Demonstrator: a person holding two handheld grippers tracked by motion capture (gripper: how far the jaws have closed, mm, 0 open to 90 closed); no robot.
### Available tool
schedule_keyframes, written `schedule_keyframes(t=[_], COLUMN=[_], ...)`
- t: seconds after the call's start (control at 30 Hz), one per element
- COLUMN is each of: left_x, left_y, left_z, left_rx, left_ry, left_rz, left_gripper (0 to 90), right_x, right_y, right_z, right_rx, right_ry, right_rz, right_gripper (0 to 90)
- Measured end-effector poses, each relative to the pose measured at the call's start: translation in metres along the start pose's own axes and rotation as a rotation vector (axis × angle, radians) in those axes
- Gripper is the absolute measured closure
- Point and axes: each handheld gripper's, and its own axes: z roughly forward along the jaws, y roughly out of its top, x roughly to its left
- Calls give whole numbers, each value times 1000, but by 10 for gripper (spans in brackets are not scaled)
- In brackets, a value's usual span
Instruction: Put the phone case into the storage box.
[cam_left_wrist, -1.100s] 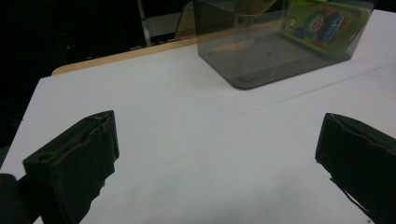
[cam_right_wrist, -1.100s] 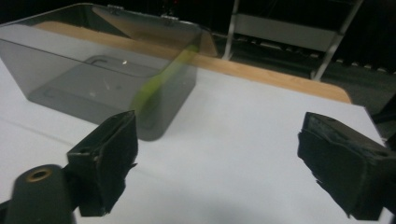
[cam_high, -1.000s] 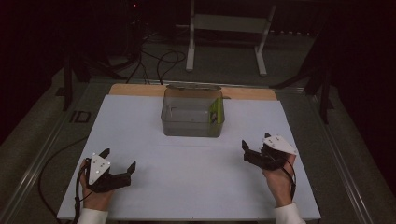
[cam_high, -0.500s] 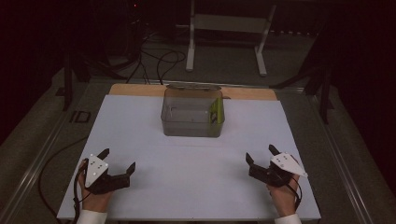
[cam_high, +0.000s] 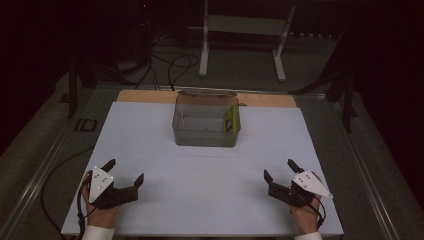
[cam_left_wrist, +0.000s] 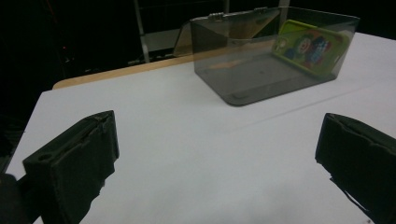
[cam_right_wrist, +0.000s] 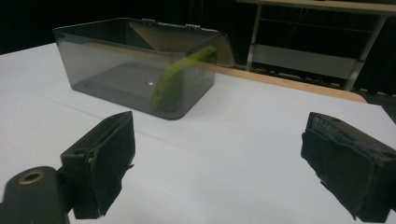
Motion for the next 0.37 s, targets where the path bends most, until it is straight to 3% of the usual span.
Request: schedule_keyframes(t=[0.37], left_x=[1], left_y=[-3], left_z=[4], left_rx=[42], left_ry=[1], left_rz=[3], left_gripper=[0], right_x=[3], right_y=[-3], right_z=[3], right_rx=[7], right_ry=[11], right_rz=[-9], right_gripper=[101])
